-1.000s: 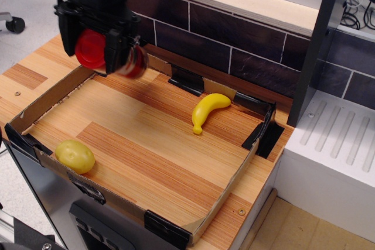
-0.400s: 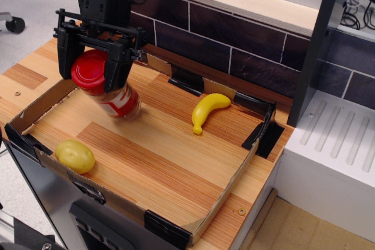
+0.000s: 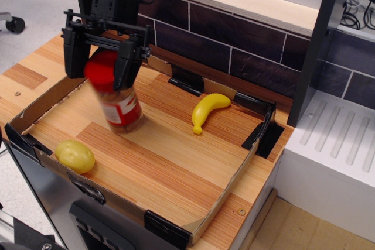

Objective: Upright basil bottle

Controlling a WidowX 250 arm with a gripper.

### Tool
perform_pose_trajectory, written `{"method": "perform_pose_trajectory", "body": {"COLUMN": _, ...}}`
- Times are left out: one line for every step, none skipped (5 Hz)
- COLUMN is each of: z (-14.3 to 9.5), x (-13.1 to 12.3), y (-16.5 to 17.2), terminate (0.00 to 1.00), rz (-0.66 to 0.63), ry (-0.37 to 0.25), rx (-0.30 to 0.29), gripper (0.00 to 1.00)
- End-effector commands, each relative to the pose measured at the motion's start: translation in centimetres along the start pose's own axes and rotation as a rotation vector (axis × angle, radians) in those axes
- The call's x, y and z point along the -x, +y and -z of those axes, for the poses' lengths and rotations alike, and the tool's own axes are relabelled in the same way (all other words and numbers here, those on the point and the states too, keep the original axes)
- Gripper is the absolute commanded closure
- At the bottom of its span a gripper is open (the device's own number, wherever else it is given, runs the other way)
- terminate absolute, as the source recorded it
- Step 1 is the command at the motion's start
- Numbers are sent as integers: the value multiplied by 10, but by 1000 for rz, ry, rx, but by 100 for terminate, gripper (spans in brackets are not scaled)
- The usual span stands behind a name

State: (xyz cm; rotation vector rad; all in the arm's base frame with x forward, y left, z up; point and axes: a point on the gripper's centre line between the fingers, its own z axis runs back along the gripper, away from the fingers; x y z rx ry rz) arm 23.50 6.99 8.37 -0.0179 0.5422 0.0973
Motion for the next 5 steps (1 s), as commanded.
{"method": "perform_pose_trajectory", "body": {"z": -49, "x": -9, "y": 0, "terminate": 0, "rz": 40, "ry": -477, "rx": -115, "gripper": 0}}
{"method": "perform_pose_trajectory", "body": {"z": -73, "x": 1, "y": -5, "terminate": 0, "rz": 54, "ry": -722, "rx": -96, "gripper": 0}}
{"method": "perform_pose_trajectory", "body": {"z": -93, "x": 4, "y": -11, "terminate": 0, "rz": 28, "ry": -889, "rx": -76, "gripper": 0}}
{"method": "perform_pose_trajectory", "body": {"z": -93, "x": 4, "y": -11, "terminate": 0, "rz": 28, "ry": -889, "rx": -76, "gripper": 0}}
{"method": "perform_pose_trajectory", "body": {"z": -93, "x": 4, "y": -11, "terminate": 100, "rz": 28, "ry": -889, "rx": -76, "gripper": 0}}
